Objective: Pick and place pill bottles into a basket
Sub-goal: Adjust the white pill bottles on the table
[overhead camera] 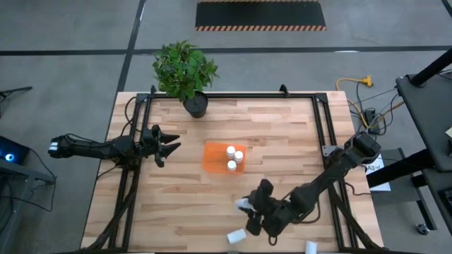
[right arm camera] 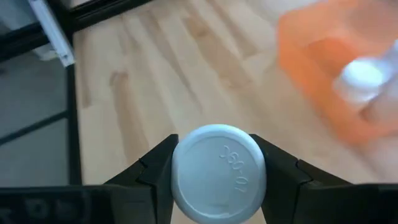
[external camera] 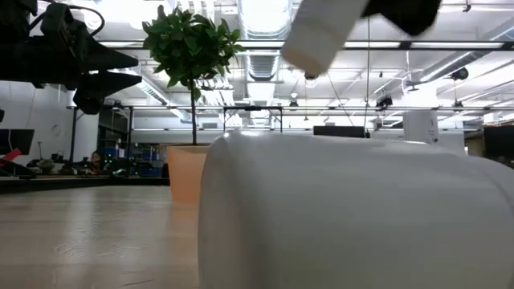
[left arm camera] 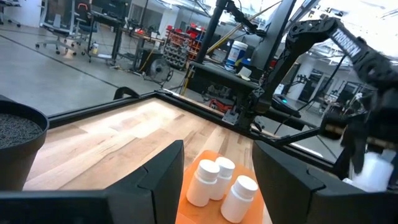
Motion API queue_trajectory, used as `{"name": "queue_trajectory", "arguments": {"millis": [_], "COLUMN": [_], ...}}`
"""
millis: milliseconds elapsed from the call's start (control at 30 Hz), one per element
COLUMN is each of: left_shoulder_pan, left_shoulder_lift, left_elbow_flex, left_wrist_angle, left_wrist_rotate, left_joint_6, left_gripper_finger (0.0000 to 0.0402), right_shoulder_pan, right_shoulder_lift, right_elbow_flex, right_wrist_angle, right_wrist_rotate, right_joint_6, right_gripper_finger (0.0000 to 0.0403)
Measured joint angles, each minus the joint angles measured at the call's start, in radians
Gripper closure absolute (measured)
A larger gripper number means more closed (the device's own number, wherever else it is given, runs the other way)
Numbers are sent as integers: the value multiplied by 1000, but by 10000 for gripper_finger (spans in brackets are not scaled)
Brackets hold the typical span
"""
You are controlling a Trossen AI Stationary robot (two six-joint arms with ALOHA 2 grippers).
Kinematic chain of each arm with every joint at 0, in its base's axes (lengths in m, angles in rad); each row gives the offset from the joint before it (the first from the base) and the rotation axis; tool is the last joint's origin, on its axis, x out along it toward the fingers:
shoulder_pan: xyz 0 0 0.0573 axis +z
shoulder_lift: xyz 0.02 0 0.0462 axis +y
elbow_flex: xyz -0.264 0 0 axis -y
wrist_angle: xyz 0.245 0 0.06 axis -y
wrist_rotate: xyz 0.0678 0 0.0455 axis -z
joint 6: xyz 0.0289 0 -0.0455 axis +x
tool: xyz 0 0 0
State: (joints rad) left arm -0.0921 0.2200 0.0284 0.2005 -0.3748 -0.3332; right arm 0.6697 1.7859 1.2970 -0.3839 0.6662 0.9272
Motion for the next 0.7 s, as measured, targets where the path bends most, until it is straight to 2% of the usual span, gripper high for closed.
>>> {"name": "queue_trajectory", "arguments": {"millis": [267, 467, 700], "left_shoulder_pan": [0, 0, 0], "left_shoulder_lift": [0, 0, 0], "left_elbow_flex": [0, 0, 0], "left_wrist_angle": [0, 1, 0], "left_wrist_rotate": [0, 0, 0], "left_joint_6": [0, 0, 0], "left_gripper_finger": [228, 228, 228], "right_shoulder_pan": [14, 65, 107], "right_shoulder_lift": [-1, 1, 2], "right_elbow_flex": [216, 253, 253], "right_wrist_angle": [-463, -758, -967], "right_wrist_rotate": [42, 51, 40], "right_joint_6": [143, 349, 508], "right_gripper_finger": [246, 246, 246]}}
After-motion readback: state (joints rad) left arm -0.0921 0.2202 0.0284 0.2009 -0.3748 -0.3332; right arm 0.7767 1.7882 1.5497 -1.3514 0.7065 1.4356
